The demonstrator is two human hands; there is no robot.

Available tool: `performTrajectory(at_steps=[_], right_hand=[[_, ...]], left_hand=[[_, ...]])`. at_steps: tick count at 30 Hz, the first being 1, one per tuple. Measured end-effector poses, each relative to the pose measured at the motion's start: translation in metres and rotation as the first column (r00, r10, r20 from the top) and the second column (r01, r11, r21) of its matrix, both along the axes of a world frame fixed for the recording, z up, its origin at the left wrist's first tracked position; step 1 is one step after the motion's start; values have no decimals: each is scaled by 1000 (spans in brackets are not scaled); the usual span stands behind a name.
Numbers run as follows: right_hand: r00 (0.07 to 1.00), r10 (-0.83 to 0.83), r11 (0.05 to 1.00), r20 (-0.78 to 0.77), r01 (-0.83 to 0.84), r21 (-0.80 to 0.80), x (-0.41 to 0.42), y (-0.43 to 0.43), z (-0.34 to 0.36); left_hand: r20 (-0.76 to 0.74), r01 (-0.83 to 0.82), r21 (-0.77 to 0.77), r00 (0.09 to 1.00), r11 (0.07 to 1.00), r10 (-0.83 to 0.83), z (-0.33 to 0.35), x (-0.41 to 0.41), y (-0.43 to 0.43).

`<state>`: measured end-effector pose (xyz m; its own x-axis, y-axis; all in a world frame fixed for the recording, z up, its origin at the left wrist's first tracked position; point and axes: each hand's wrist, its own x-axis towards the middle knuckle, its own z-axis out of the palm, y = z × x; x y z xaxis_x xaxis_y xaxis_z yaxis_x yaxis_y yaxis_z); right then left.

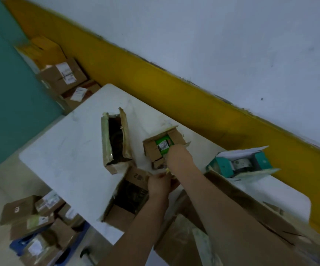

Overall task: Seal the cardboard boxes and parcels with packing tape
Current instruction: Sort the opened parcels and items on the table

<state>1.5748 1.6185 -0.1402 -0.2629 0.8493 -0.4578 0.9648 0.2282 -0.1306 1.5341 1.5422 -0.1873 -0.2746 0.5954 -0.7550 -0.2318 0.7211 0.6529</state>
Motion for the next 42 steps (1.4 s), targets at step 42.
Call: performTrajectory(at_steps=[42], right_hand=[[532,-191,981,-825,87,-171,219,-276,35]], left_hand=[[165,277,29,947,961,-277,75,147,-294]])
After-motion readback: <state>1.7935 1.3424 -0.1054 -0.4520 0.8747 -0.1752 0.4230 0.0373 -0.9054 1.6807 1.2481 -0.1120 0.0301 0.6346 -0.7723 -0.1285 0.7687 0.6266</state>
